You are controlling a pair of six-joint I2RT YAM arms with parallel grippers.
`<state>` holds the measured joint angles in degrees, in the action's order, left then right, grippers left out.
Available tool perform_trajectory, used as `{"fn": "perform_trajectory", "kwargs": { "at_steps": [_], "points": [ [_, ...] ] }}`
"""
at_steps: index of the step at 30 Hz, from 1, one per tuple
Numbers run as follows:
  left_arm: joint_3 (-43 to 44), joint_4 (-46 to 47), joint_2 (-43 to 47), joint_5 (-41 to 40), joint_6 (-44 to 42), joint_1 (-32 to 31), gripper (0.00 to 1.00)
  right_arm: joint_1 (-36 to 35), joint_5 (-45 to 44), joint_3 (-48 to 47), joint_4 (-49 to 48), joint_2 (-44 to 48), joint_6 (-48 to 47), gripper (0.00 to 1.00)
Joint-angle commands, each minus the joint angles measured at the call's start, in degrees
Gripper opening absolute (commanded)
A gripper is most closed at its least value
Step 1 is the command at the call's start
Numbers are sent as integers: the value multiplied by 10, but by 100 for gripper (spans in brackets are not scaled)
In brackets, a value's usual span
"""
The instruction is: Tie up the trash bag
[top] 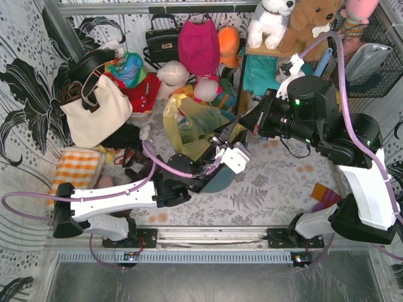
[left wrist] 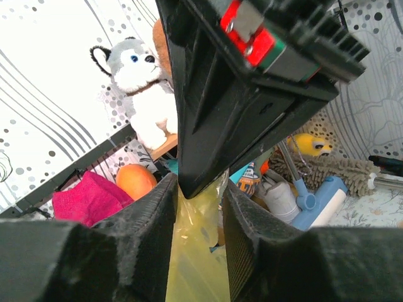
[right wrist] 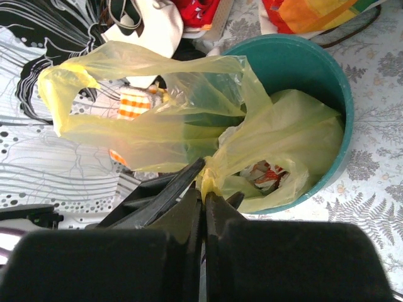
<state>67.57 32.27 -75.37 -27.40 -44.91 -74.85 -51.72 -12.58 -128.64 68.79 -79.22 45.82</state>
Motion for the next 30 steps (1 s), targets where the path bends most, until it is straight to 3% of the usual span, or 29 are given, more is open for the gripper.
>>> {"fn": "perform_trajectory", "kwargs": {
  "at_steps": [1, 10, 15, 18, 30],
  "points": [
    [4, -3, -6, -16, 8, 7, 45, -3, 22, -2, -19, 15, -4, 0],
    [-1, -5, 3, -17, 11, 8, 40, -4, 20, 6, -19, 20, -4, 0],
    [-5, -2, 24, -3, 19, 6, 53, -4, 17, 14, -20, 21, -4, 0],
    [-9, -5, 37, 14, 27, 6, 56, -3, 17, 15, -20, 21, -3, 0],
    [-14, -17, 43, 32, 30, 7, 21, -4, 15, 17, -22, 21, -4, 0]
  ]
}}
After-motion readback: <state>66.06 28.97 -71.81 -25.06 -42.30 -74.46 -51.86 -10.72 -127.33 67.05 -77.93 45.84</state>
